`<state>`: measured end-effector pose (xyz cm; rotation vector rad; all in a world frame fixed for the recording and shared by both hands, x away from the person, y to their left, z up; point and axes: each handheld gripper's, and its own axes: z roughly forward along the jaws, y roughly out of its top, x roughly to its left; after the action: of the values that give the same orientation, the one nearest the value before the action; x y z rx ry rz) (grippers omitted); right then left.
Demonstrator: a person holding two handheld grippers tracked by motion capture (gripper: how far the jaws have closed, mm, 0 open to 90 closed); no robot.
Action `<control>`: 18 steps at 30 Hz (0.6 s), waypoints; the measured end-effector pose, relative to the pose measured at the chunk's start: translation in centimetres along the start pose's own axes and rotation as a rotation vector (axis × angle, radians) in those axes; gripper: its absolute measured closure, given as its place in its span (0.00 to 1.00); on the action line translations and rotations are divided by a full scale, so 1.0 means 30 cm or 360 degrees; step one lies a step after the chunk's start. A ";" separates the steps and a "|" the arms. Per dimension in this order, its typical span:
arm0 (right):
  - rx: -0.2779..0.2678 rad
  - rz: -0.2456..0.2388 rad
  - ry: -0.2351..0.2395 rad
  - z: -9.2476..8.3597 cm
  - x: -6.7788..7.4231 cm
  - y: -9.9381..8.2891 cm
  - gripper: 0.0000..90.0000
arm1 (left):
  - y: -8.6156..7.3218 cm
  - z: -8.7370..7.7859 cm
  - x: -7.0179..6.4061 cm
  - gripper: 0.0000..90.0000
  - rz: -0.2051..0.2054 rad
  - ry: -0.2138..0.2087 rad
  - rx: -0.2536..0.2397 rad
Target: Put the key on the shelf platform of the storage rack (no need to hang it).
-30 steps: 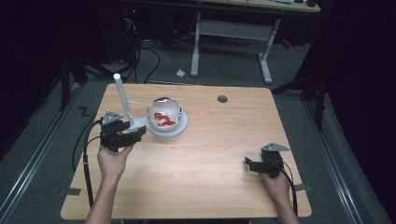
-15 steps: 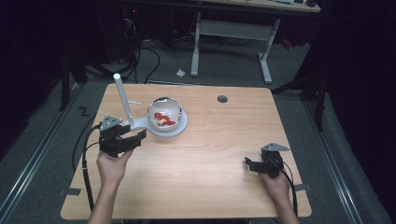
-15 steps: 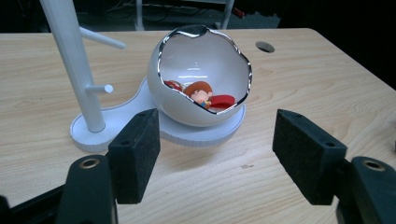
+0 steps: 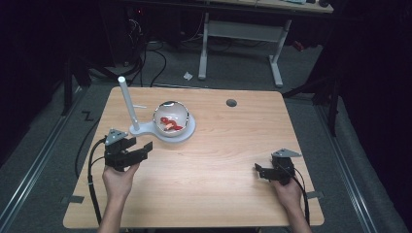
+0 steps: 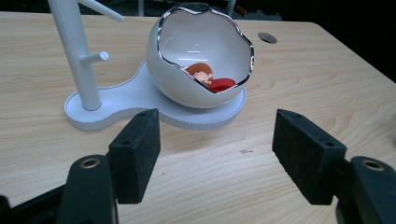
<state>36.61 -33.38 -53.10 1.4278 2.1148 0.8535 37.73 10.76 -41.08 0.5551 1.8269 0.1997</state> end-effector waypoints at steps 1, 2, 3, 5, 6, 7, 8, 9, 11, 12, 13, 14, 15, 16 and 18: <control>0.0000 0.0000 0.0000 0.000 0.000 0.000 0.18 | -0.002 -0.002 0.001 0.36 -0.0004 -0.0004 0.0002; 0.0000 0.0000 0.0000 0.000 0.000 0.000 0.18 | -0.004 -0.004 0.001 0.36 -0.0004 -0.0007 0.0005; 0.0000 0.0000 0.0000 0.000 0.000 0.000 0.18 | -0.005 -0.005 0.001 0.36 -0.0003 -0.0006 0.0003; 0.0000 0.0000 0.0000 0.000 0.000 0.000 0.18 | -0.009 -0.007 0.000 0.36 -0.0004 -0.0011 0.0013; 0.0000 0.0000 -0.0001 0.000 0.000 0.000 0.18 | -0.012 -0.007 0.002 0.36 0.0008 -0.0014 0.0011; 0.0000 0.0000 -0.0001 0.000 0.000 0.000 0.18 | -0.014 -0.007 0.002 0.36 0.0017 -0.0016 0.0016; 0.0000 0.0001 -0.0001 0.000 0.000 0.000 0.18 | -0.017 -0.007 0.002 0.36 0.0015 -0.0011 0.0017; 0.0000 0.0000 0.0000 0.000 0.000 0.000 0.18 | -0.021 -0.007 -0.001 0.36 -0.0004 -0.0002 0.0013; 0.0000 0.0001 -0.0001 0.000 0.000 0.000 0.18 | -0.025 -0.008 0.004 0.36 0.0004 -0.0013 0.0021; 0.0000 0.0001 -0.0001 0.000 0.000 0.000 0.18 | -0.029 -0.008 0.006 0.36 0.0001 -0.0018 0.0031; 0.0000 0.0001 -0.0001 0.000 0.000 0.000 0.18 | -0.032 -0.006 0.008 0.36 0.0004 -0.0015 0.0033; 0.0000 0.0001 -0.0001 0.000 0.000 0.000 0.18 | -0.036 -0.005 0.010 0.36 0.0005 -0.0016 0.0037; 0.0000 0.0001 -0.0001 0.000 0.000 0.000 0.18 | -0.040 -0.004 0.012 0.36 0.0004 -0.0006 0.0039; 0.0000 0.0001 -0.0001 0.000 0.000 0.000 0.18 | -0.043 -0.003 0.014 0.36 0.0001 -0.0006 0.0050; 0.0000 0.0001 -0.0001 0.000 0.000 0.000 0.18 | -0.048 -0.002 0.017 0.36 0.0007 -0.0002 0.0051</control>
<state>36.59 -33.37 -53.10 1.4287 2.1138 0.8529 37.18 9.75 -42.07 0.5814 1.8305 0.1731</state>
